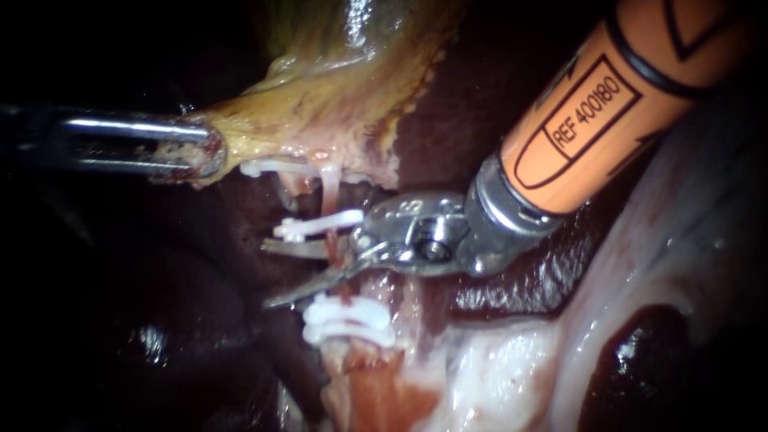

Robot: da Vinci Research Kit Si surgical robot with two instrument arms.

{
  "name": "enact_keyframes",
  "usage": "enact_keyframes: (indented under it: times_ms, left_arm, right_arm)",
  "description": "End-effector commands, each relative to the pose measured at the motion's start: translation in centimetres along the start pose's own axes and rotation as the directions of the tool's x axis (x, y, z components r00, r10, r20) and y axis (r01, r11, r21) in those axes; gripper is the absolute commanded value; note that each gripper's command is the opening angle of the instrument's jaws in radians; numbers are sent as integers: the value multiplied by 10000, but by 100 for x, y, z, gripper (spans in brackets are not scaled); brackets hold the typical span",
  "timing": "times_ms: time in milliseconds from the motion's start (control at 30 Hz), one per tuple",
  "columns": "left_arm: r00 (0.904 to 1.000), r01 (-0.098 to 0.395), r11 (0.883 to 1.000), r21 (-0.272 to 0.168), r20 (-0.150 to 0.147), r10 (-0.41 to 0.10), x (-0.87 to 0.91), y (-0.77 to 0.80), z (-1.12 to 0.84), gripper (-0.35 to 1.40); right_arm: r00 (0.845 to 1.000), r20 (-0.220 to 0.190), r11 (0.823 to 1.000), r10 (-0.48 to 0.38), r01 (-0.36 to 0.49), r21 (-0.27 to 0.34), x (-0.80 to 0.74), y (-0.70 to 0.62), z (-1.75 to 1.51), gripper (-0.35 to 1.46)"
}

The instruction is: Go to the cutting position right tube

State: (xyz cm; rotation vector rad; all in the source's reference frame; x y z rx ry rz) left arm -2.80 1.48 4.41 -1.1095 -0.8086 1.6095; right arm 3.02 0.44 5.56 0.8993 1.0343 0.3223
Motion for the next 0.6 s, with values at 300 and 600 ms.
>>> enact_keyframes:
  times_ms: [300, 600]
  left_arm:
    - [10000, 58, 10000, -5, 2, -58, 0, 0, 0, -35]
    - [10000, 55, 10000, -4, 1, -55, 0, 0, 0, -35]
  right_arm:
    - [10000, 8, 9997, -71, 71, 252, 2, -7, 3, 125]
    - [10000, 5, 9997, 42, -43, 223, 1, -5, 2, 121]
